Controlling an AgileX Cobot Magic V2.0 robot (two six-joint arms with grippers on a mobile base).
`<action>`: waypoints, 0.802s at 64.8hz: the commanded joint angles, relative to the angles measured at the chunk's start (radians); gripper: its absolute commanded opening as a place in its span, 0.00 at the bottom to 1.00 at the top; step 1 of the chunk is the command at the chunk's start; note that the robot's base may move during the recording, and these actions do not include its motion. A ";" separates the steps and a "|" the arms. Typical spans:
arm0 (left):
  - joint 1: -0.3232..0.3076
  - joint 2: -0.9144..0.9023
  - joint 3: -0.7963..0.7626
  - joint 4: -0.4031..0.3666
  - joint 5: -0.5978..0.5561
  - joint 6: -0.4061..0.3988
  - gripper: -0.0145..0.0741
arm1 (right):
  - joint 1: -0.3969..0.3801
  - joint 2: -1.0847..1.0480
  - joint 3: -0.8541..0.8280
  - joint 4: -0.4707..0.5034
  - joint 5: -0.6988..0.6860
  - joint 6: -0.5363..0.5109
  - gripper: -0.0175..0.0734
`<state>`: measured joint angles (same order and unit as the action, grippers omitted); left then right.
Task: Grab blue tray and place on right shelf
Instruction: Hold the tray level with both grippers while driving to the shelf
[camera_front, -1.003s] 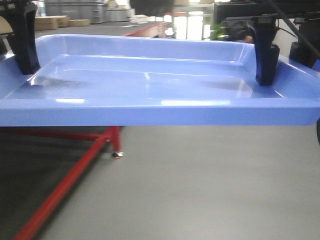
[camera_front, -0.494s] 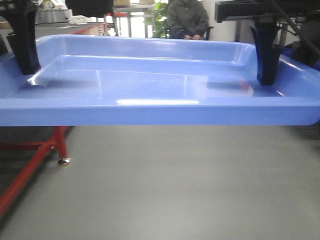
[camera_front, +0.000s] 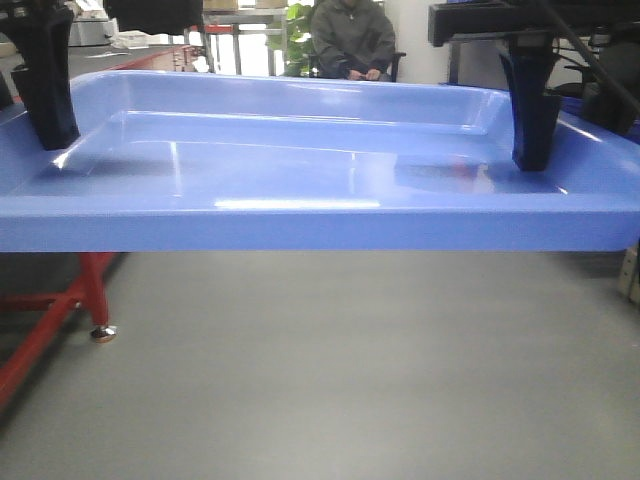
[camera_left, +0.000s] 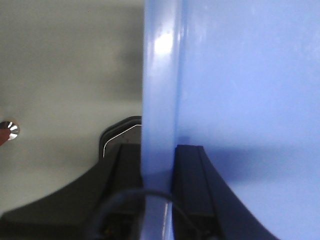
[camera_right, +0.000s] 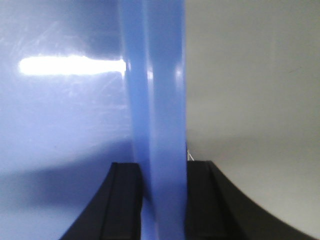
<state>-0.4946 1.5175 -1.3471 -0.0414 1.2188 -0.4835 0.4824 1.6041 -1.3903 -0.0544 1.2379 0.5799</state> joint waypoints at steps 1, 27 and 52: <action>-0.017 -0.043 -0.029 -0.082 -0.045 -0.012 0.19 | 0.007 -0.046 -0.027 0.040 -0.048 0.006 0.30; -0.017 -0.043 -0.029 -0.082 -0.045 -0.012 0.19 | 0.007 -0.046 -0.027 0.040 -0.048 0.006 0.30; -0.017 -0.043 -0.029 -0.082 -0.045 -0.012 0.19 | 0.007 -0.046 -0.028 0.040 -0.048 0.006 0.30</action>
<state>-0.4946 1.5175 -1.3471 -0.0446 1.2211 -0.4835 0.4824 1.6041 -1.3903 -0.0544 1.2401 0.5781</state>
